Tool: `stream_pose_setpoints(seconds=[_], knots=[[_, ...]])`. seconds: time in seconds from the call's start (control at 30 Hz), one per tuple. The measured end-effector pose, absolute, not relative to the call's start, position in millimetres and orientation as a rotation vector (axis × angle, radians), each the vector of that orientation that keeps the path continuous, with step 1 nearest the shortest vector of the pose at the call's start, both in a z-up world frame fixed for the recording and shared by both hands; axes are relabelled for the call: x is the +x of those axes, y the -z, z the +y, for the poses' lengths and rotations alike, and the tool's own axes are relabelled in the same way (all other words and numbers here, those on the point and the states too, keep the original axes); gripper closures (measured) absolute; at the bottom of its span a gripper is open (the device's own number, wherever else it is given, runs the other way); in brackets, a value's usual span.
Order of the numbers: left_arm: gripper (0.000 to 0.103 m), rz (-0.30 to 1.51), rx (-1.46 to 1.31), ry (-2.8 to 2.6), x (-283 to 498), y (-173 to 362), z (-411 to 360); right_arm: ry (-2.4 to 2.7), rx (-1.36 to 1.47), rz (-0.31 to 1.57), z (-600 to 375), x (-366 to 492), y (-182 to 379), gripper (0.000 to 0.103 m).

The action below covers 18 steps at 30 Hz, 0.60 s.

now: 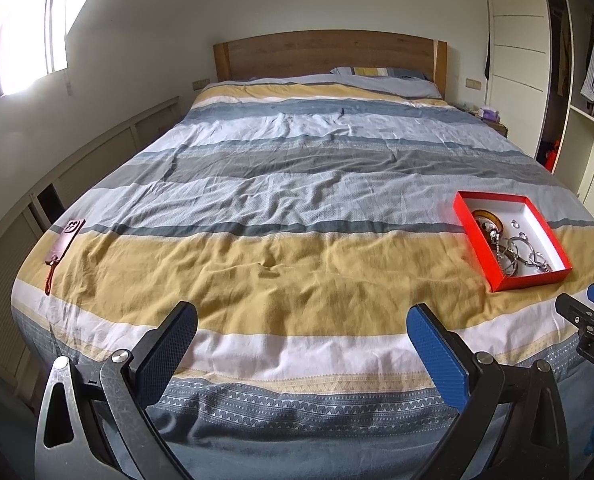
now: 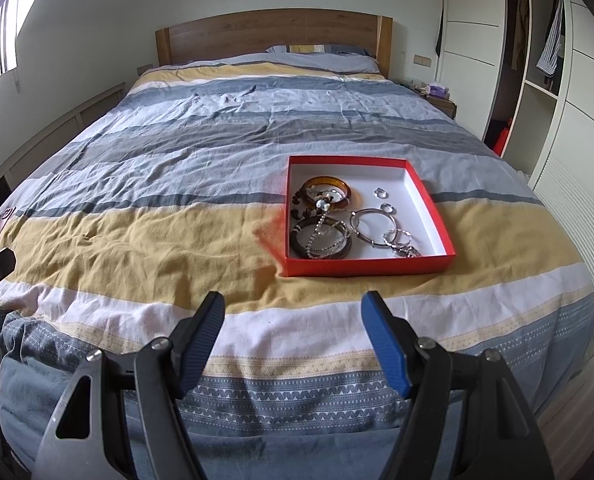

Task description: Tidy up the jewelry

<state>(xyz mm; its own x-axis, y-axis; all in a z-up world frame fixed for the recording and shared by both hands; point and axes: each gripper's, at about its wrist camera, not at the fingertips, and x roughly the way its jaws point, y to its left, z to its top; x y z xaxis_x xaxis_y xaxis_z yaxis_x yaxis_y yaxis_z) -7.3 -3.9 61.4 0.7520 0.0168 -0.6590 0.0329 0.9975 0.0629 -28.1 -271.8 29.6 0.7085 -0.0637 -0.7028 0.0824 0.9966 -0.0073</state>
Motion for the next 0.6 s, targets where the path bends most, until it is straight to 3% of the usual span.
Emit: stream_pose_setpoints(seconds=[0.6], knots=[[0.001,0.742,0.082,0.025,-4.8,-54.6,-9.0,0.088,0.036,0.807,-274.8,-26.1,-21.5,0.034]])
